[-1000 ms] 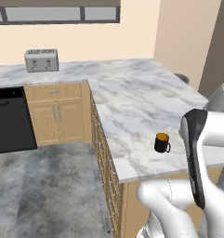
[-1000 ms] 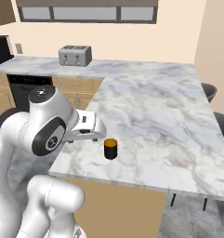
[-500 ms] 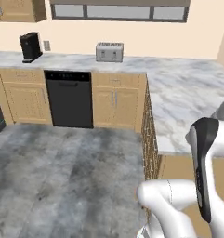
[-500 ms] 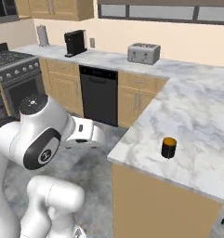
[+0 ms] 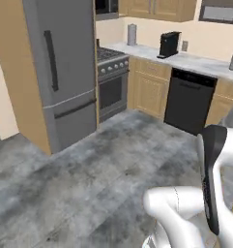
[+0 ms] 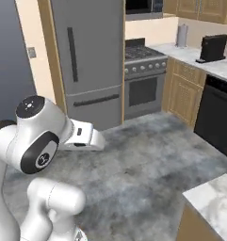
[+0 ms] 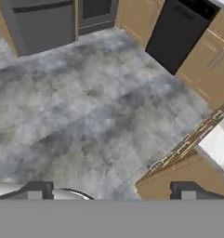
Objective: Clear the mugs and bowl far away from the sink.
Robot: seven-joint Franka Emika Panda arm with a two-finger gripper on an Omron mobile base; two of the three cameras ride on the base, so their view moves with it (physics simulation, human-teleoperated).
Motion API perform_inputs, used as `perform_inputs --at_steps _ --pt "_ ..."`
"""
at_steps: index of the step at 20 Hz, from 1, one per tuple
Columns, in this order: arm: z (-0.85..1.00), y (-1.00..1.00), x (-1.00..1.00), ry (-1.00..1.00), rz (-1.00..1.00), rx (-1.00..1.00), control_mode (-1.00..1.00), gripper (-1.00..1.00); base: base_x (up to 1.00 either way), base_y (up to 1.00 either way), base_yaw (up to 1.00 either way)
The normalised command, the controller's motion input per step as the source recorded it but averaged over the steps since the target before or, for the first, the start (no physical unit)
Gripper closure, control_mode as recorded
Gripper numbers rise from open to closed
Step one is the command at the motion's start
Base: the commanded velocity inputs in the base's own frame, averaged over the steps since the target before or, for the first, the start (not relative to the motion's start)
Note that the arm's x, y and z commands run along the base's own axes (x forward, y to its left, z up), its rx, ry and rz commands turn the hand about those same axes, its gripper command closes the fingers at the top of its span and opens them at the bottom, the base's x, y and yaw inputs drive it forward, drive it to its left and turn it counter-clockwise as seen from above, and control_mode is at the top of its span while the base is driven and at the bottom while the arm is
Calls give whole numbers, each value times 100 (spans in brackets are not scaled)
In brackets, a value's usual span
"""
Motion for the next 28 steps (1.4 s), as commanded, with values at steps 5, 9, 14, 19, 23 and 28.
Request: perform_inputs --at_steps 5,9,14,19,23,28 --pt "0 0 0 0 0 0 100 -100 -23 18 100" --pt "0 0 0 0 0 0 100 -100 -6 21 100" --pt "0 0 0 0 0 0 100 -100 7 5 94" --pt "0 0 0 0 0 0 100 -100 63 -3 84" --pt "0 0 0 0 0 0 100 -100 90 -18 76" --pt "0 0 0 0 0 0 100 -100 87 -40 66"
